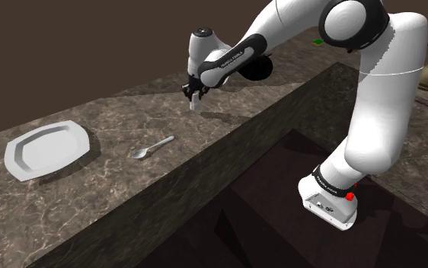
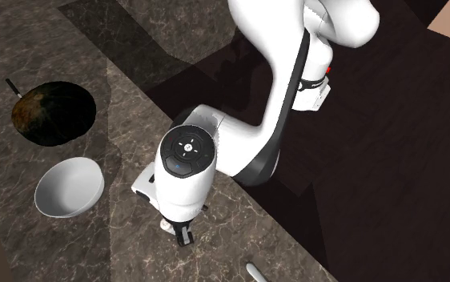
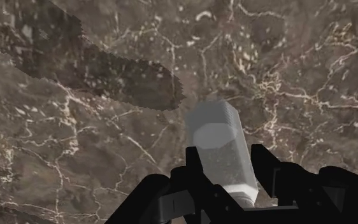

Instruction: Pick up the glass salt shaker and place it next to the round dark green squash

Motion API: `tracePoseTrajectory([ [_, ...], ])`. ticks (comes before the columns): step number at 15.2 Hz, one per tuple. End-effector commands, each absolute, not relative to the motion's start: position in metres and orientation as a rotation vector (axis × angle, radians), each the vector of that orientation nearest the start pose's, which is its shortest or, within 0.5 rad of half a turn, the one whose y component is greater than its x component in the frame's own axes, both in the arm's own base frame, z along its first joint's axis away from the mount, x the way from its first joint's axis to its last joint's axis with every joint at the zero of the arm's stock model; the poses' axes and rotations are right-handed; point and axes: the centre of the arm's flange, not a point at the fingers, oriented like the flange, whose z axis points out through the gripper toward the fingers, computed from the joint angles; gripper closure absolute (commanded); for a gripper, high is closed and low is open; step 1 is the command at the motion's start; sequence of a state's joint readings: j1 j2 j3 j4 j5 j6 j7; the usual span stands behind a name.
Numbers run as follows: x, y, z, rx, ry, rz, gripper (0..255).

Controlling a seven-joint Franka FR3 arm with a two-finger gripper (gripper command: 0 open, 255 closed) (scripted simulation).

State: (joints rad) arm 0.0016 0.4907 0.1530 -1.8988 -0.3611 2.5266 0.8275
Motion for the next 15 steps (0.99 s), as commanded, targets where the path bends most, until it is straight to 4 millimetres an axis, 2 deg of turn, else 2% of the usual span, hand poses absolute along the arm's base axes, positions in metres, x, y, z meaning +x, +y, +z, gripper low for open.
tracePoseTrajectory([
  [1, 0.639, 0.097, 0.269, -3.126, 0.659, -0.329, 255],
  [15, 0.639, 0.097, 0.343, -3.126, 0.659, -0.329, 255],
])
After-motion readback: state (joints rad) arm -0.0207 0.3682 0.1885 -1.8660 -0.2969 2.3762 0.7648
